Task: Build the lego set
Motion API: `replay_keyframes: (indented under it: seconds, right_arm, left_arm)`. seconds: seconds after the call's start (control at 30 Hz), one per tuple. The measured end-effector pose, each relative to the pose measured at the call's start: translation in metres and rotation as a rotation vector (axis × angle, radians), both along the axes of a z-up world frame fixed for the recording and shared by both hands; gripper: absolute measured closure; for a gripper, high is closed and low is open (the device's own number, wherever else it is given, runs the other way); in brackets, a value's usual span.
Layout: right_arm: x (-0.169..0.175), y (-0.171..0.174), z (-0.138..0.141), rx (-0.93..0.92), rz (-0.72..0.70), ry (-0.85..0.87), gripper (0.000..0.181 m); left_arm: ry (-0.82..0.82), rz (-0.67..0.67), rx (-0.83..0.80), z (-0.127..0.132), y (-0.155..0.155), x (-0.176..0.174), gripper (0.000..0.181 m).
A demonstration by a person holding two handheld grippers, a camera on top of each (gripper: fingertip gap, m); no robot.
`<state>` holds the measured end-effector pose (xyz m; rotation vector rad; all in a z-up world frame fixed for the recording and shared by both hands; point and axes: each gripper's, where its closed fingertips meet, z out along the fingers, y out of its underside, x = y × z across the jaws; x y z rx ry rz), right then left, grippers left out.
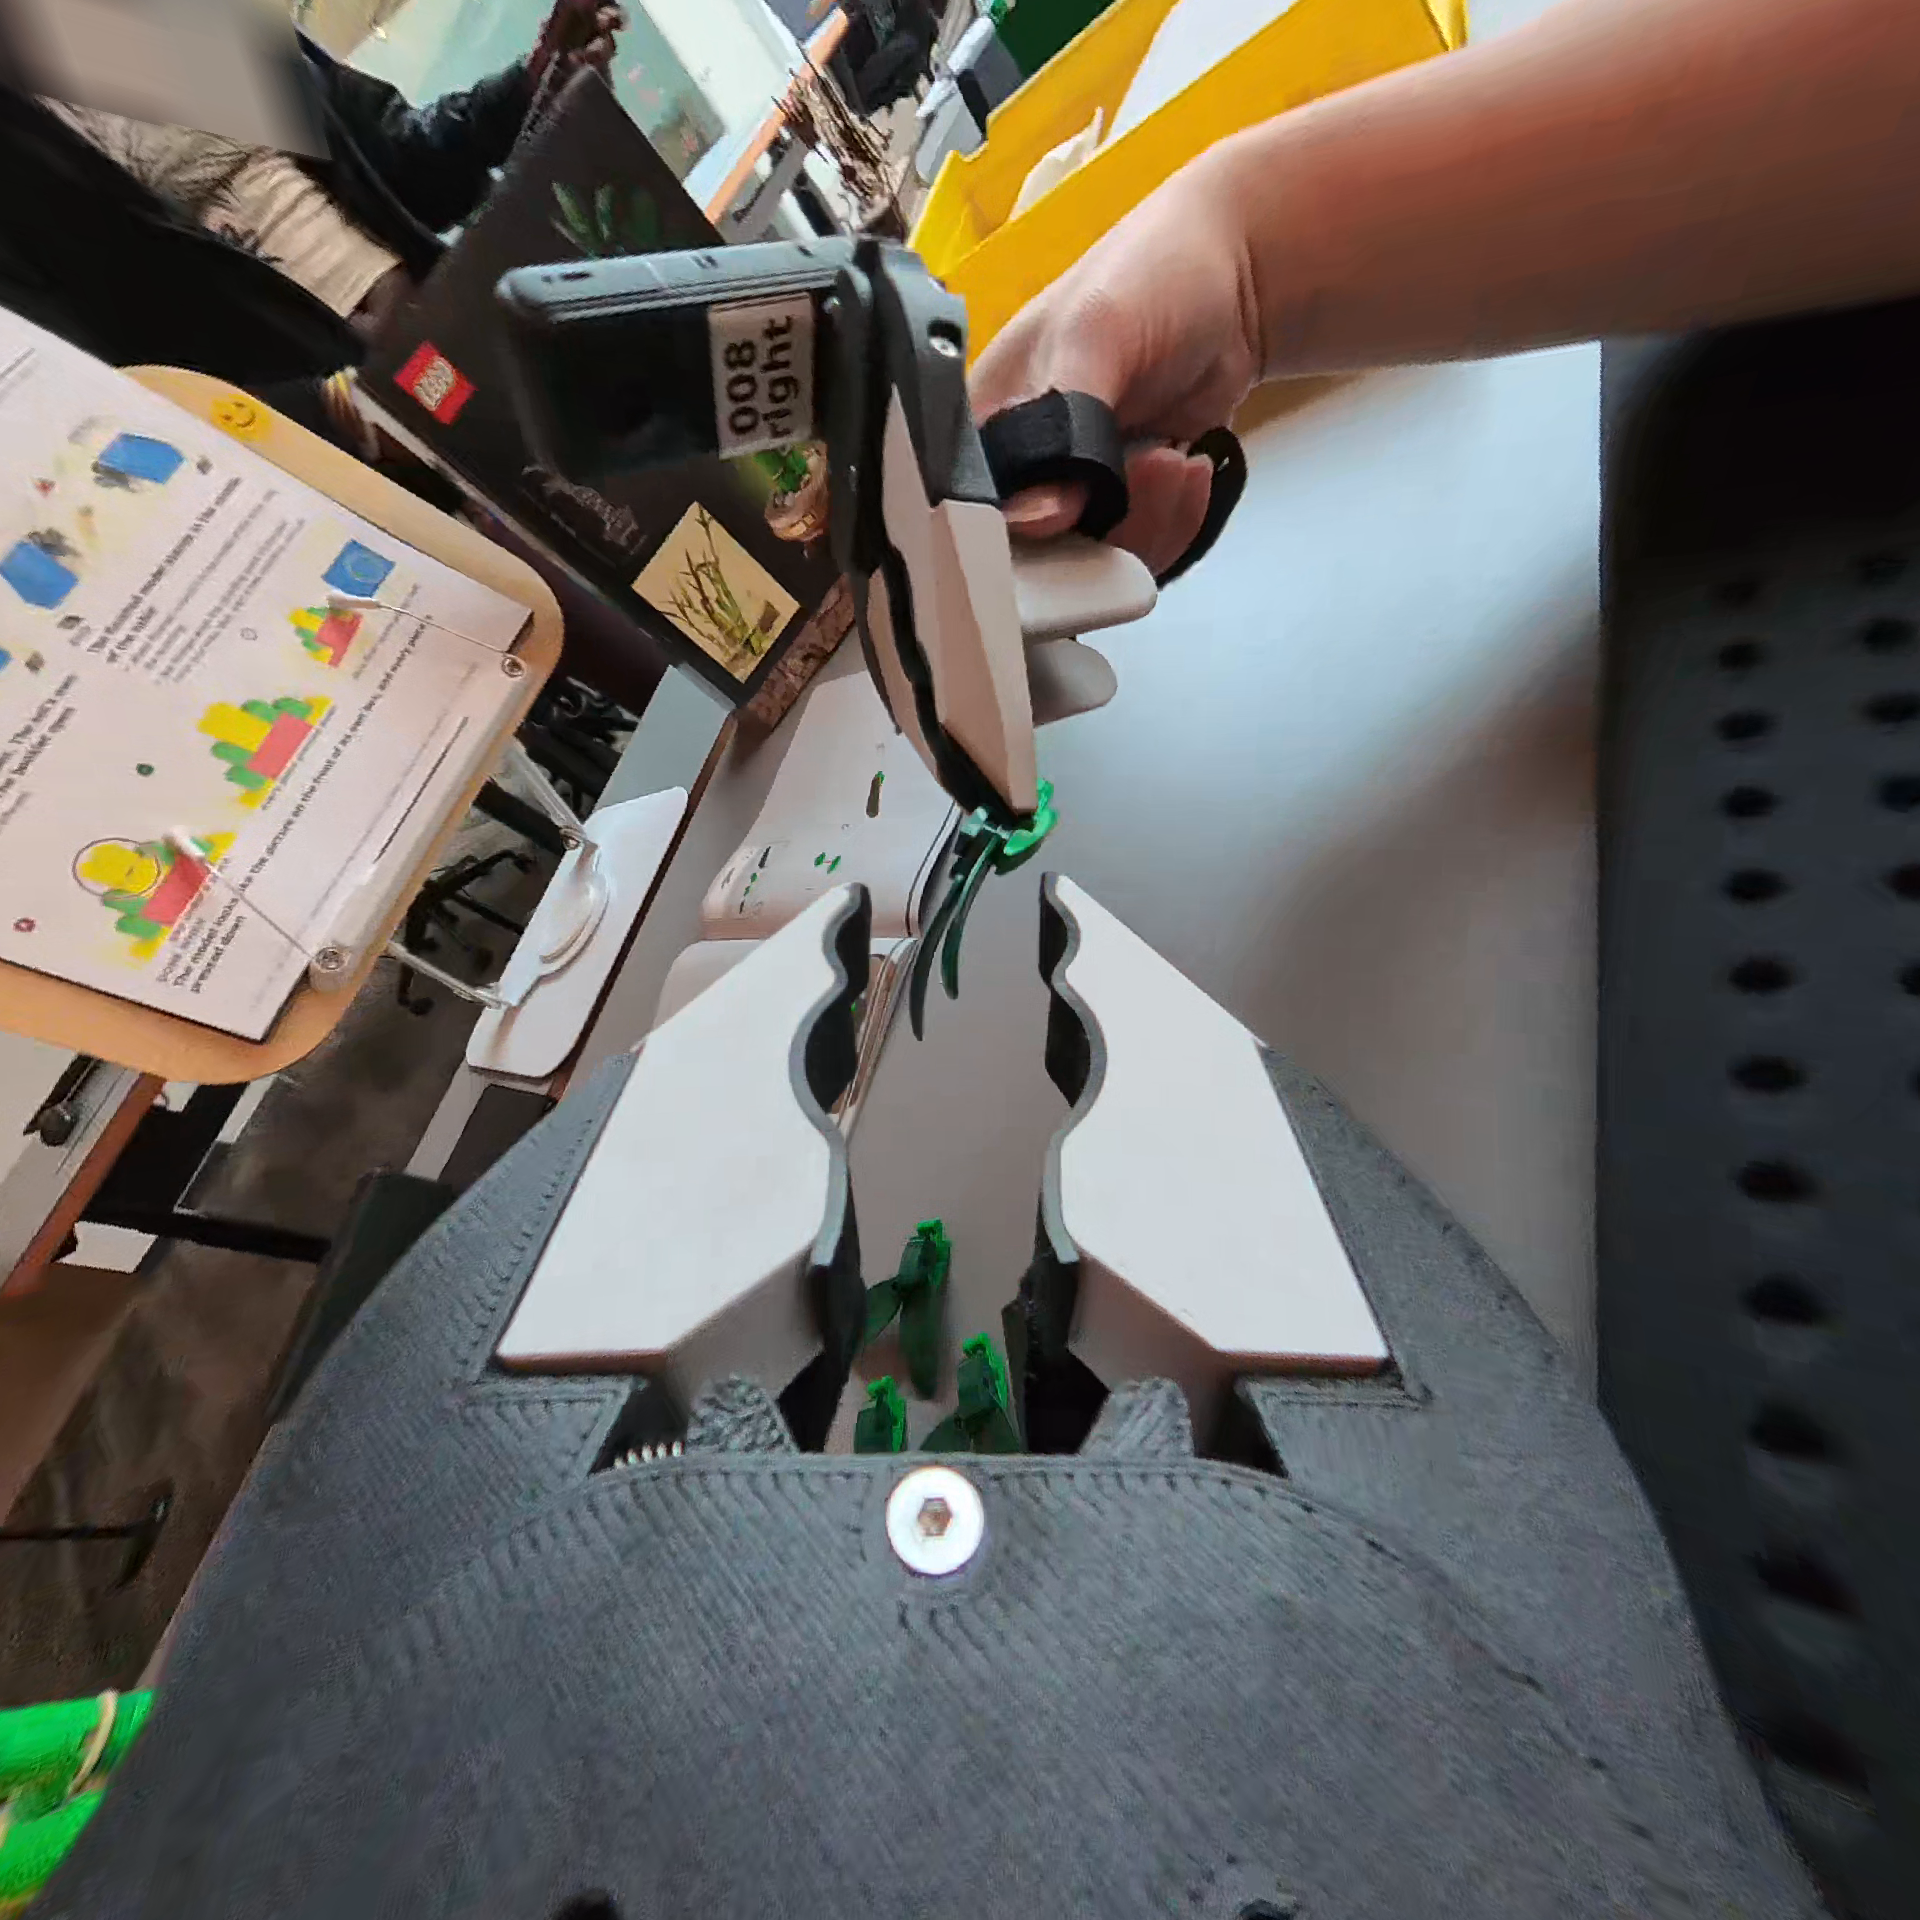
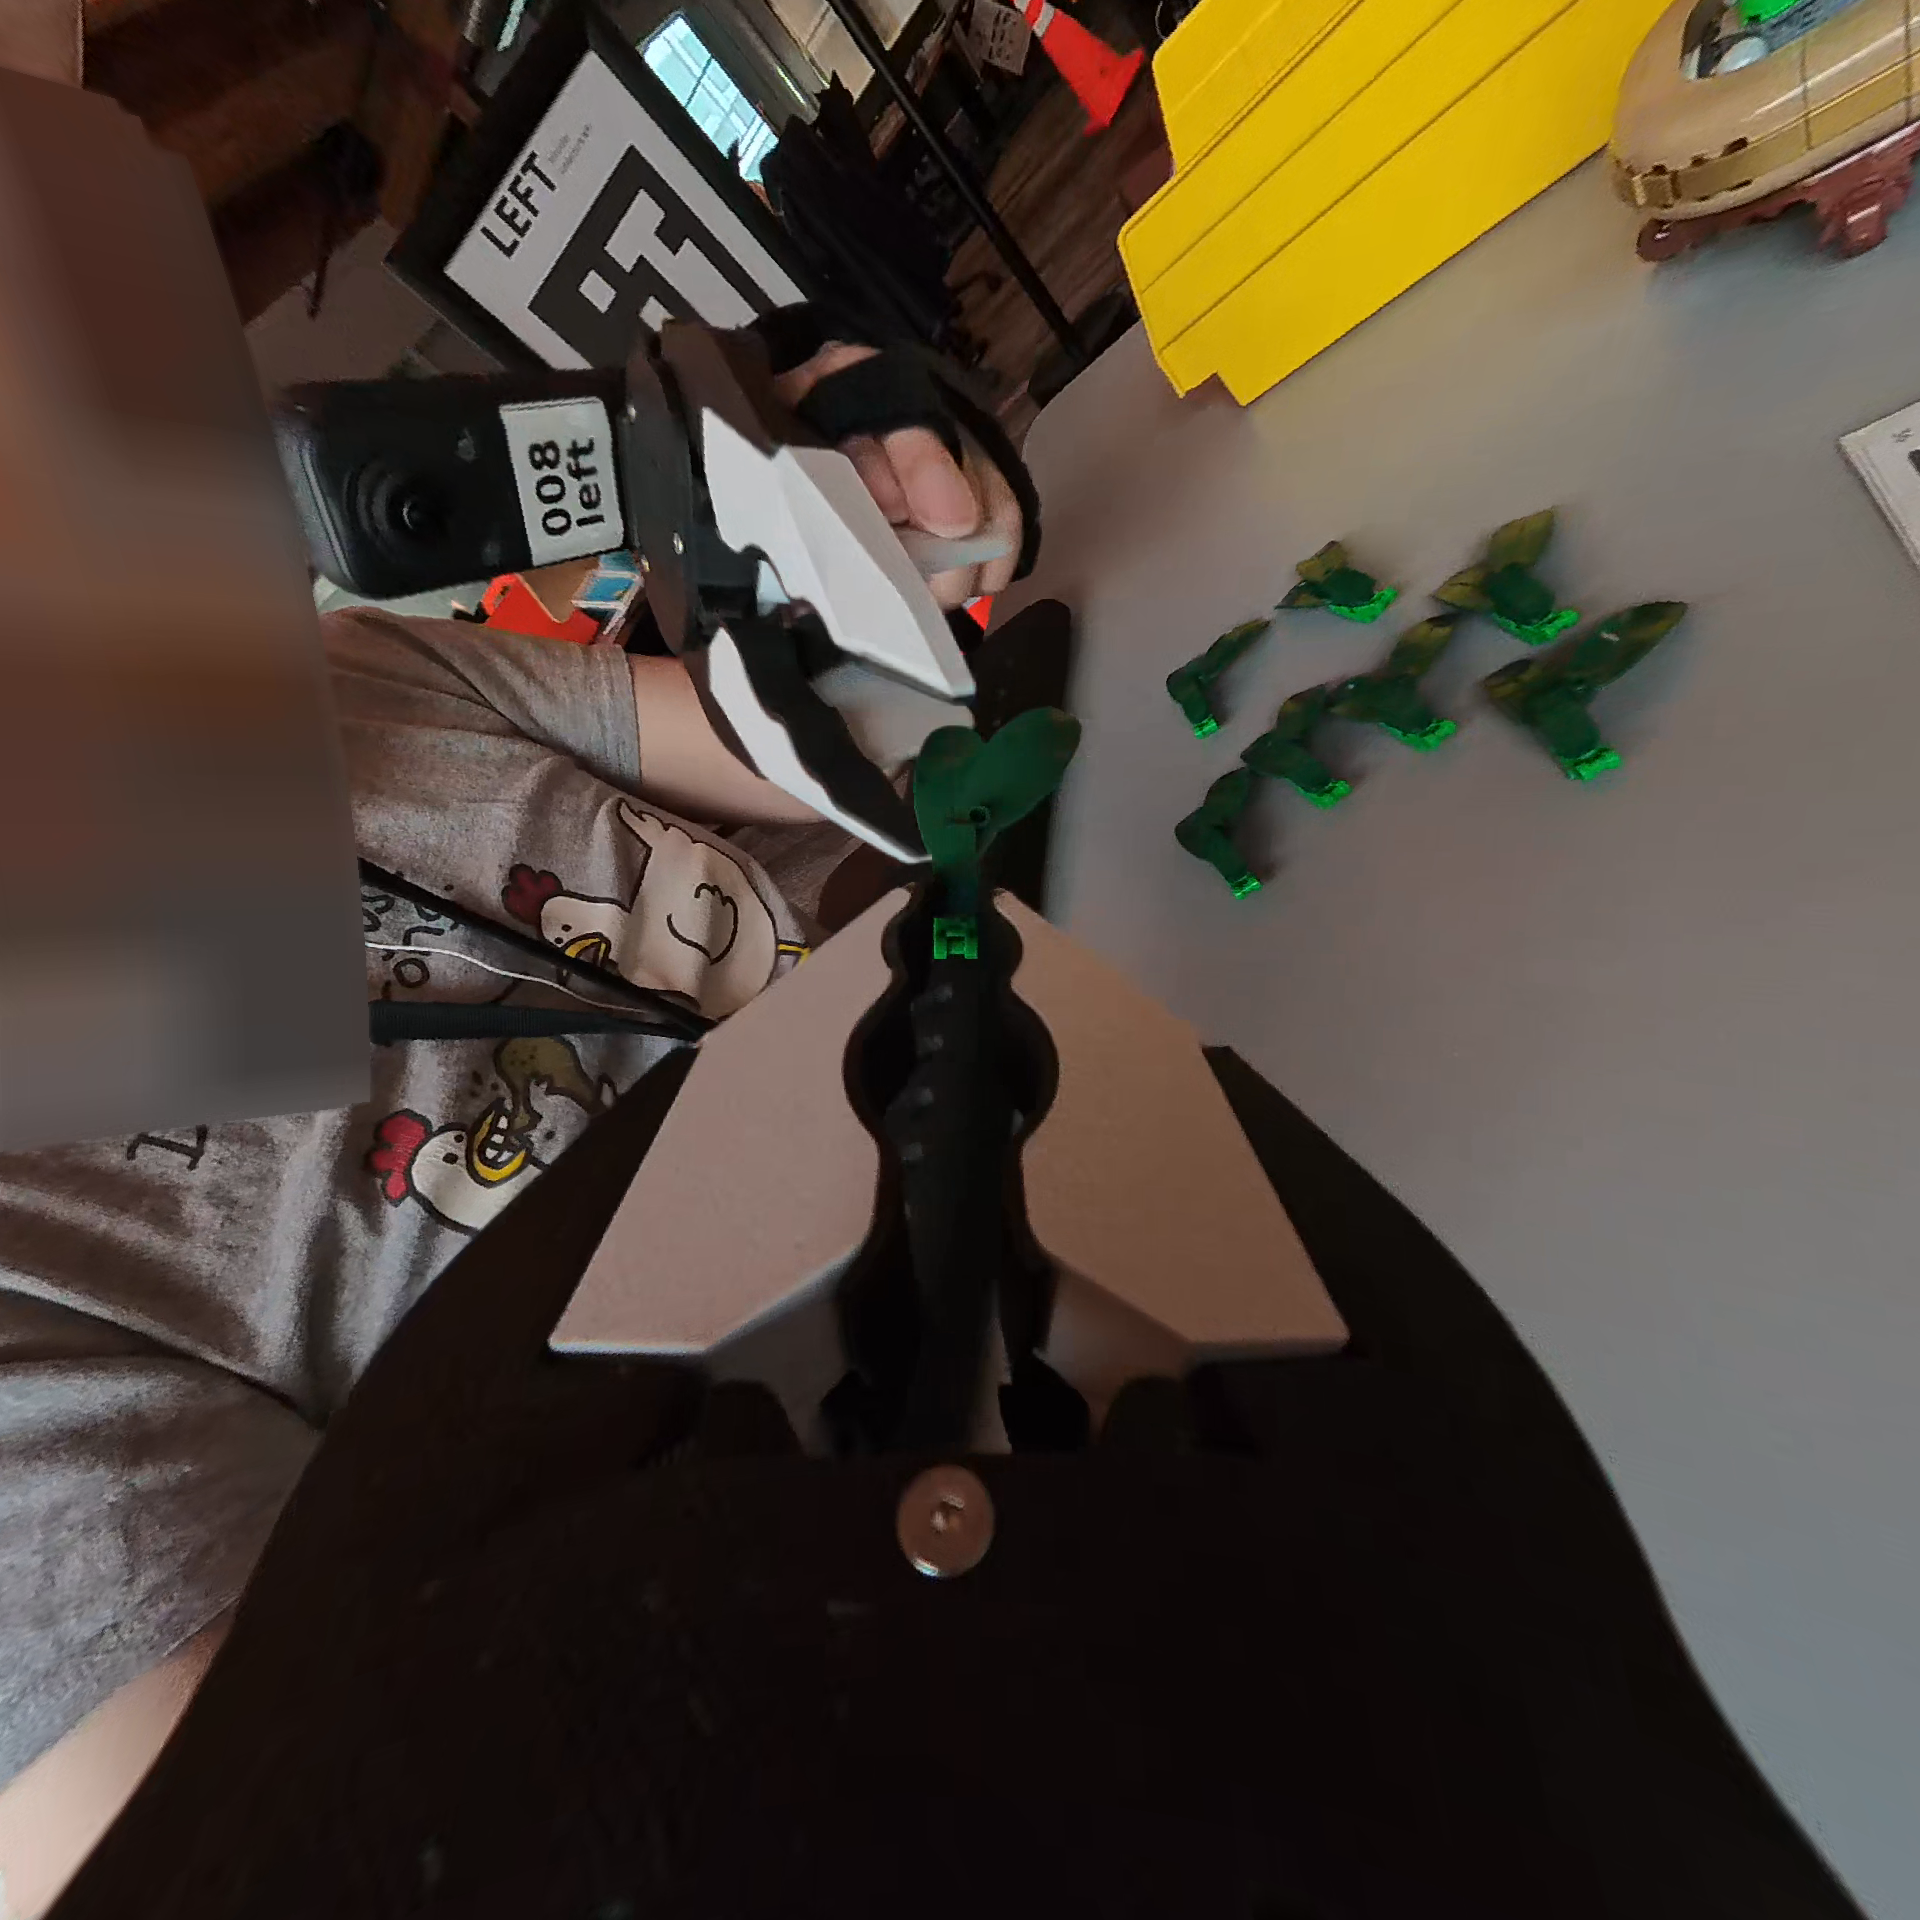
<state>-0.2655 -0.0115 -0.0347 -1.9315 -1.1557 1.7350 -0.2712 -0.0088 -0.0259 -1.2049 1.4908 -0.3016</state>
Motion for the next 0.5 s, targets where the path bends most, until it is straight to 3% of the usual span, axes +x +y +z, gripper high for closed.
replay_keyframes:
  seconds: [0.07, 0.17, 0.33, 0.4, 0.5]
  right_arm:
    - [0.002, -0.002, 0.004, -0.056, 0.012, 0.02, 0.176]
    - [0.003, -0.003, 0.011, -0.177, 0.029, 0.06, 0.176]
    - [0.004, 0.0, 0.007, -0.27, 0.024, 0.071, 0.176]
    - [0.005, 0.009, -0.01, -0.19, -0.02, 0.002, 0.176]
    - [0.013, 0.046, -0.059, 0.158, -0.146, -0.162, 0.176]
  left_arm:
    - [0.011, -0.003, 0.006, -0.002, 0.002, 0.005, 0.152]
    - [0.006, -0.014, 0.011, -0.002, 0.004, 0.008, 0.169]
    - [0.006, -0.006, -0.039, -0.008, 0.008, 0.009, 0.164]
    - [0.008, 0.01, -0.075, -0.013, 0.011, 0.004, 0.151]
    - [-0.056, 0.034, -0.14, -0.008, 0.015, -0.009, 0.145]
